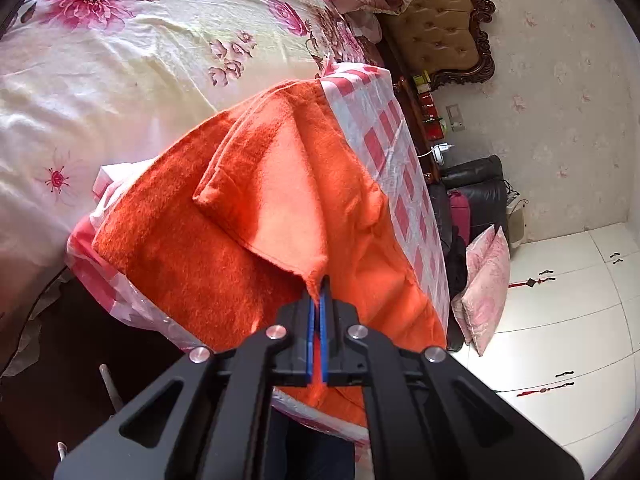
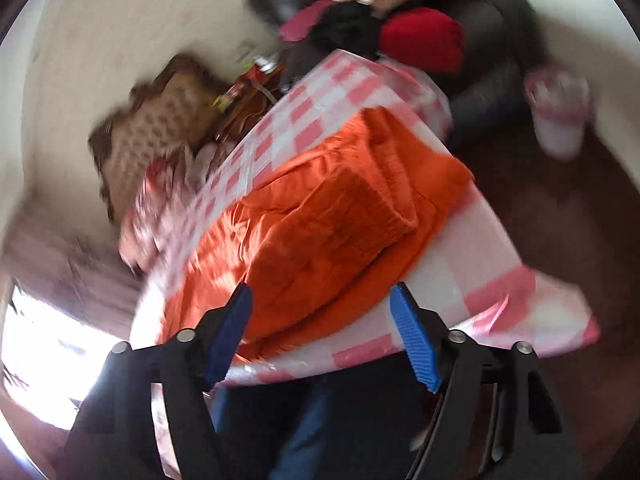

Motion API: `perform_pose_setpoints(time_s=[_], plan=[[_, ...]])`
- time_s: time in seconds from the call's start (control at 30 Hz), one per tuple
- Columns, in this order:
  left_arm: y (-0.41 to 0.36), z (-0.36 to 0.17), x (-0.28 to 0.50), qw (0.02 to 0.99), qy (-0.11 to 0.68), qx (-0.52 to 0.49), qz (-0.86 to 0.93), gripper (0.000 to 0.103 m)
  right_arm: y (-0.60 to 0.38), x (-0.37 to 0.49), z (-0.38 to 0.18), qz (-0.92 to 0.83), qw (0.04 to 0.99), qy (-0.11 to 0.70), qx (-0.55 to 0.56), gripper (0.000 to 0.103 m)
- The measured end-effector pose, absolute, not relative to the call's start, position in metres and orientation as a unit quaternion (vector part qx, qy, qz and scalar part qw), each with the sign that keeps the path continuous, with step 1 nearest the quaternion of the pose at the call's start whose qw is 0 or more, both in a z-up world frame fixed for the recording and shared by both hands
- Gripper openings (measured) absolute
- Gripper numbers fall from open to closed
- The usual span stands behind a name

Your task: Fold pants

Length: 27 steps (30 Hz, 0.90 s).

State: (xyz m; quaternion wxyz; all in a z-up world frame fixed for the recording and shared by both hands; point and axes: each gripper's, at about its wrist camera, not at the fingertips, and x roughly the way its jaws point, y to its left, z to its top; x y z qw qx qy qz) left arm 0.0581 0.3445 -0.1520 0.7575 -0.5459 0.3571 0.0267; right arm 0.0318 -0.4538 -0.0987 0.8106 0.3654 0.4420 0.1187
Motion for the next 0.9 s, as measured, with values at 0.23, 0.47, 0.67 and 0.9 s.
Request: perform_pose_setpoints(time_s=[0.23,0.47,0.67,0.9], plan=[[0.344,-0.156,0.053,0.754,0.352,-0.555,0.019,0.001,-0.463,0.04,-0.104,0.108,0.761,0.448,0.456,0.081],[0.343,-0.161,0.058,0.752,0.35,-0.558,0.01,0.001,-0.446,0.083,-0.092,0.065,0.748,0.499,0.432,0.085],[0.349,-0.156,0.057,0.749,0.346,-0.565,0.003,0.001,-0.428,0.102,-0.106,0.04,0.747,0.537,0.39,0.014],[0.364,-0.086,0.118,0.765,0.355,-0.537,0.009,0.001,-0.437,0.16,-0.034,0.044,0.787,0.491,0.37,0.012]])
